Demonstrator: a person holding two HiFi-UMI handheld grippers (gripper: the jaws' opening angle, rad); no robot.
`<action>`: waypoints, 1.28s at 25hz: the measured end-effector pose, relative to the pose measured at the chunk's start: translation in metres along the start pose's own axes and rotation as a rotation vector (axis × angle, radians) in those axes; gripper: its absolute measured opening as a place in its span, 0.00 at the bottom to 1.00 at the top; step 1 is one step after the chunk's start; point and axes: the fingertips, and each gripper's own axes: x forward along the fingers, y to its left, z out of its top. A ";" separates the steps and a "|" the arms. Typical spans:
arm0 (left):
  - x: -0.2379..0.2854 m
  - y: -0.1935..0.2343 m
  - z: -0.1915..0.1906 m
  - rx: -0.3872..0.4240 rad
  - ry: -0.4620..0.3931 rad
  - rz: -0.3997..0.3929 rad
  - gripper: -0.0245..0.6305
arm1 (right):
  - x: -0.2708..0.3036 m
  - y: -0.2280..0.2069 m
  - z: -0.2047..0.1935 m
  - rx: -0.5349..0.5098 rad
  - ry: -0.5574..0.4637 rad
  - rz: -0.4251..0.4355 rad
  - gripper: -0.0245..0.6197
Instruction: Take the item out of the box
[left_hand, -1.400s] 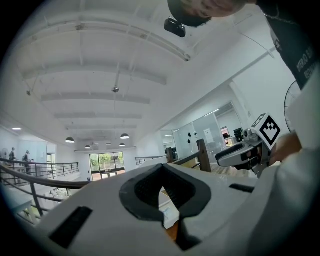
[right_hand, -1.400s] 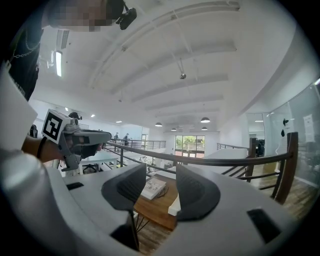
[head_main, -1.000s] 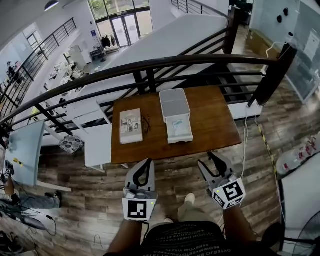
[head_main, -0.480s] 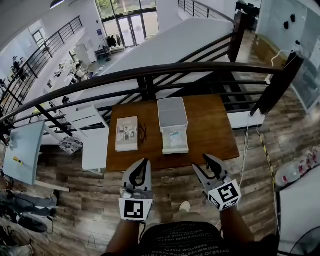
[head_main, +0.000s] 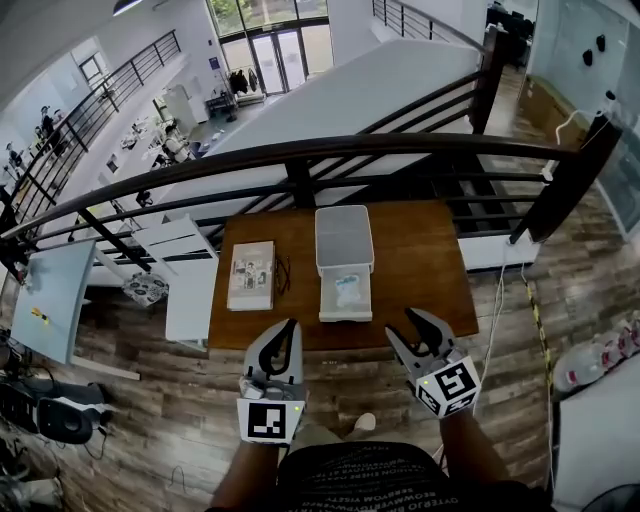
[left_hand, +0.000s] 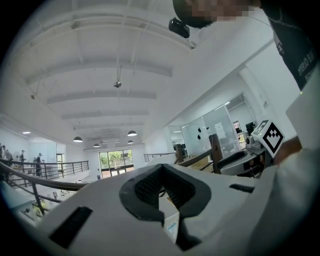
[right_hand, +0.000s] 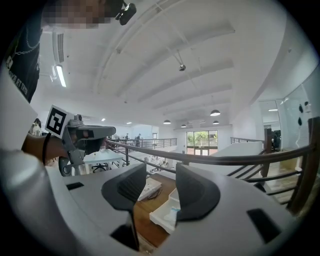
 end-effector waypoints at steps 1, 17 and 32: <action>0.002 0.001 -0.001 -0.002 0.007 0.009 0.04 | 0.002 -0.004 -0.004 0.005 0.006 0.005 0.32; 0.064 0.046 -0.008 0.015 -0.018 -0.014 0.04 | 0.084 -0.043 -0.068 0.102 0.118 -0.010 0.32; 0.153 0.123 -0.049 -0.020 0.020 -0.074 0.04 | 0.202 -0.064 -0.141 0.152 0.266 -0.011 0.32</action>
